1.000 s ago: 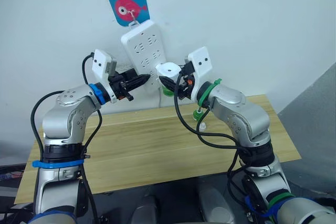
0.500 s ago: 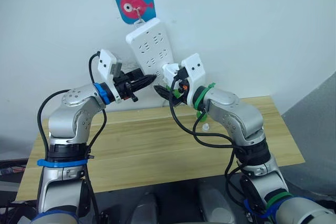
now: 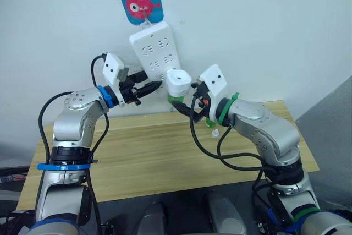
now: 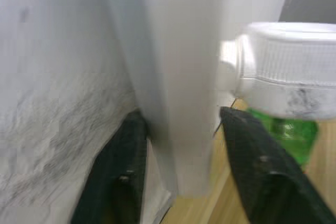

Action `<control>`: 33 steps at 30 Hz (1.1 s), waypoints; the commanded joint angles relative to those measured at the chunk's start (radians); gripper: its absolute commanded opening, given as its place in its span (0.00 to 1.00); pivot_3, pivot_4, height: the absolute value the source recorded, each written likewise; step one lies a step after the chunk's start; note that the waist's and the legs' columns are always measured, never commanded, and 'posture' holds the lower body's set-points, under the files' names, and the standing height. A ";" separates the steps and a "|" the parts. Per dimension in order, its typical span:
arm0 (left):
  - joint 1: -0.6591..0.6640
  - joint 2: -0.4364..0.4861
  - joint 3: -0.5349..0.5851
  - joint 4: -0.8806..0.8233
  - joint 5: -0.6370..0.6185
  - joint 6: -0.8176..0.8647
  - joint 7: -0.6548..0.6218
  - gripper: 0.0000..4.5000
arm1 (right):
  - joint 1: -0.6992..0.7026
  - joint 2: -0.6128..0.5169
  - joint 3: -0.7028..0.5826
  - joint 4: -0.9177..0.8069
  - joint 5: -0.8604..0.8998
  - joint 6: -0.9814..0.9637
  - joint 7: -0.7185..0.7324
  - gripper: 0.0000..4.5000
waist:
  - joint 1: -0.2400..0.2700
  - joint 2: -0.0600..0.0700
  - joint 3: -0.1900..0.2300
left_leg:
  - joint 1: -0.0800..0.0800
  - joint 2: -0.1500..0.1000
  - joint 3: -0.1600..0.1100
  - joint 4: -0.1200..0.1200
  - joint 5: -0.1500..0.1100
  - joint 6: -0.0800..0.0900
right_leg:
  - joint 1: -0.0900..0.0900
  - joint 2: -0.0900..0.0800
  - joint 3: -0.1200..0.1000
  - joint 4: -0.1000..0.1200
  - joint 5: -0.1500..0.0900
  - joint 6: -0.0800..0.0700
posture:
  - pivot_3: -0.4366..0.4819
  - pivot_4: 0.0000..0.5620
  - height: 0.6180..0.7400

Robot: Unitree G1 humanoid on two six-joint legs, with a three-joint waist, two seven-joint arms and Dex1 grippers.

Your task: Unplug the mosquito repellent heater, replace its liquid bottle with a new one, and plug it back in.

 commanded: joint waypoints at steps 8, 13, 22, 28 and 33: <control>0.039 0.122 0.053 0.032 0.047 -0.098 -0.024 1.00 | 0.057 -0.091 0.008 -0.130 0.042 -0.028 0.072 1.00 | 0.001 0.000 0.000 | 0.000 0.000 0.000 0.000 0.000 0.000 | 0.000 0.000 0.000 0.000 0.000 0.000 | 0.31 0.30 0.95; 0.167 0.199 0.095 -0.058 0.014 -0.081 -0.073 1.00 | 0.080 -0.089 0.013 -0.161 0.062 -0.085 0.100 0.92 | 0.000 0.000 0.000 | 0.000 0.001 0.000 0.000 0.000 0.000 | 0.000 0.000 0.000 0.000 0.000 0.000 | 0.32 0.29 0.95; 0.529 0.286 0.187 -0.428 -0.133 -0.016 -0.189 1.00 | 0.109 -0.065 0.078 -0.128 0.014 -0.242 0.126 0.25 | 0.027 -0.001 -0.001 | 0.000 0.002 0.000 -0.001 -0.001 0.001 | 0.000 0.000 0.001 0.000 0.000 0.000 | 0.39 0.28 0.95; 0.677 0.211 0.230 -0.628 -0.169 -0.036 -0.108 1.00 | 0.076 0.001 0.141 0.000 -0.090 -0.351 0.070 0.00 | 0.059 -0.003 -0.002 | 0.002 0.002 0.001 0.000 -0.002 0.003 | 0.000 0.000 0.001 0.002 0.000 0.000 | 0.42 0.29 0.95; 0.708 0.194 0.221 -0.686 -0.179 -0.034 -0.080 1.00 | 0.052 0.042 0.159 0.067 -0.131 -0.391 0.059 0.00 | 0.068 -0.004 -0.002 | 0.003 0.002 0.001 0.000 -0.002 0.003 | 0.000 0.001 0.001 0.004 0.000 0.000 | 0.42 0.29 0.95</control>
